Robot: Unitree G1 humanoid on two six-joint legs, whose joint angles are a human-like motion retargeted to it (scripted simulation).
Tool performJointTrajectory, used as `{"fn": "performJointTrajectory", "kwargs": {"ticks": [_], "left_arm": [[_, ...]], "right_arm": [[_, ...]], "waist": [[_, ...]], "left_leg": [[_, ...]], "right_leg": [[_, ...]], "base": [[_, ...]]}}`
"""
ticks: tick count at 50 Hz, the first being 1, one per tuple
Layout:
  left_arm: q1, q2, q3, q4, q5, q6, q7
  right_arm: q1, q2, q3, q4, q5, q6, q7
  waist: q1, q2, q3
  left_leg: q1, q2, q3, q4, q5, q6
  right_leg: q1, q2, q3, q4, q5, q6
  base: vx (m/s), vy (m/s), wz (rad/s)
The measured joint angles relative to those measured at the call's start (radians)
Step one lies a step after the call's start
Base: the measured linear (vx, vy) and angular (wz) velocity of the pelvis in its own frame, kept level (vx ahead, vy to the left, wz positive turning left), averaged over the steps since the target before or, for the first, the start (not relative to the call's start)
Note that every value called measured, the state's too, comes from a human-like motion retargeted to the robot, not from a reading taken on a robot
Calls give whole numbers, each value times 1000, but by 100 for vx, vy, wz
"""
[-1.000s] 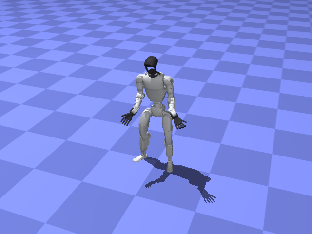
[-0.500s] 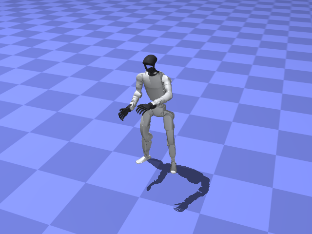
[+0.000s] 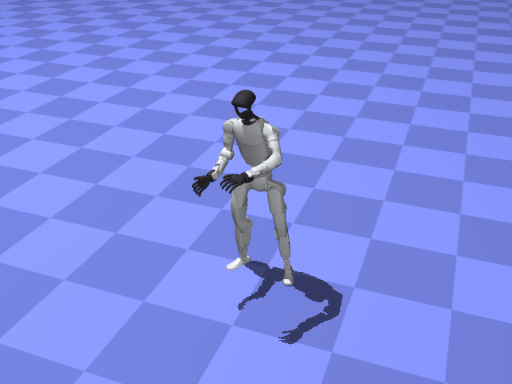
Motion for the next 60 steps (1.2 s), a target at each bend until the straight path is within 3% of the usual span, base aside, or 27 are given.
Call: {"fn": "performJointTrajectory", "kwargs": {"ticks": [5,10,13,18,20,23,29,33,36,39,42,45,47,52,53,55,60], "left_arm": [[-60,157,147,-191,-59,16,131],[-227,132,209,-214,-112,41,211],[-219,48,157,-158,-114,31,181],[-72,-39,-50,23,-23,15,-25],[-28,-27,-32,32,8,12,-7],[-16,30,55,-46,-9,2,70],[-231,115,136,-185,-62,42,204],[-341,31,138,-154,-82,40,243],[-327,-65,13,-12,-83,32,141],[-207,-170,-117,158,-74,8,8],[-15,-236,-31,177,-102,-25,108],[220,-313,148,61,-332,-106,226],[343,-374,208,-22,-602,-169,254],[573,-478,183,-218,-1262,-327,238],[610,-472,158,-258,-1318,-383,237],[686,-469,134,-359,-1450,-349,182],[785,-421,85,-601,-1472,-440,197]], "right_arm": [[40,-40,-1,-43,12,-4,1],[61,-69,-20,-21,33,4,-7],[57,-57,-29,-2,42,-1,-15],[69,-18,-22,8,56,-4,17],[51,-13,-18,2,50,-6,-4],[57,-25,-21,-15,29,-11,-7],[93,-90,-9,-17,58,5,21],[102,-107,-5,2,81,2,30],[89,-96,21,45,115,-5,26],[89,-50,39,98,204,-5,76],[40,-27,64,120,176,2,28],[48,-31,71,49,26,4,-33],[81,-45,76,-36,-43,7,-82],[172,-114,142,-277,-183,17,-172],[184,-134,163,-328,-214,2,-188],[201,-165,204,-430,-249,30,-170],[210,-215,269,-669,-331,22,-167]], "waist": [[69,-6,13],[99,-11,26],[81,-8,29],[48,-12,9],[45,-9,14],[65,-10,26],[115,-6,39],[116,-4,54],[93,1,62],[67,-5,45],[49,-2,65],[69,-7,92],[104,-14,108],[174,-38,155],[178,-44,168],[179,-52,191],[159,-72,242]], "left_leg": [[12,3,38,0,2,8],[4,-1,24,3,3,21],[0,-5,5,-3,4,20],[-11,3,-1,26,-19,22],[-5,-6,2,-4,1,4],[7,-6,18,-4,0,7],[-1,-14,20,9,-3,21],[-11,-22,-2,8,-1,21],[-16,-28,-18,0,5,9],[-33,-16,-16,33,-18,5],[-15,-28,-1,-22,12,-26],[8,-32,32,-35,10,-21],[13,-36,51,-34,5,-9],[2,-46,74,-5,-7,3],[-1,-46,74,3,-10,1],[-10,-45,74,14,-11,-5],[-21,-45,72,1,-9,-22]], "right_leg": [[-18,2,41,8,-1,1],[-6,2,26,-13,7,15],[6,2,3,-22,7,16],[-37,-27,-11,102,-44,27],[-13,-7,4,13,-14,-12],[-12,-8,23,13,-13,-20],[-11,-14,26,-1,-1,-11],[1,-18,1,-17,10,-1],[7,-21,-18,-21,13,-1],[-49,-50,-27,112,-39,20],[-20,-22,-2,-1,4,-26],[-25,-23,31,-4,7,-31],[-32,-27,51,-8,10,-27],[-40,-39,75,-29,27,-1],[-39,-40,75,-32,31,5],[-41,-41,75,-38,38,9],[-53,-38,68,-43,47,23]], "base": [[-2,-3,-36],[-1,0,10],[-1,3,33],[0,1,10],[-1,1,-11],[-1,1,-27],[0,0,-4],[-3,4,28],[-3,5,30],[3,6,8],[-2,3,-31],[2,3,-54],[2,3,-53],[0,2,-25],[0,0,0],[0,0,0],[0,0,0]]}}
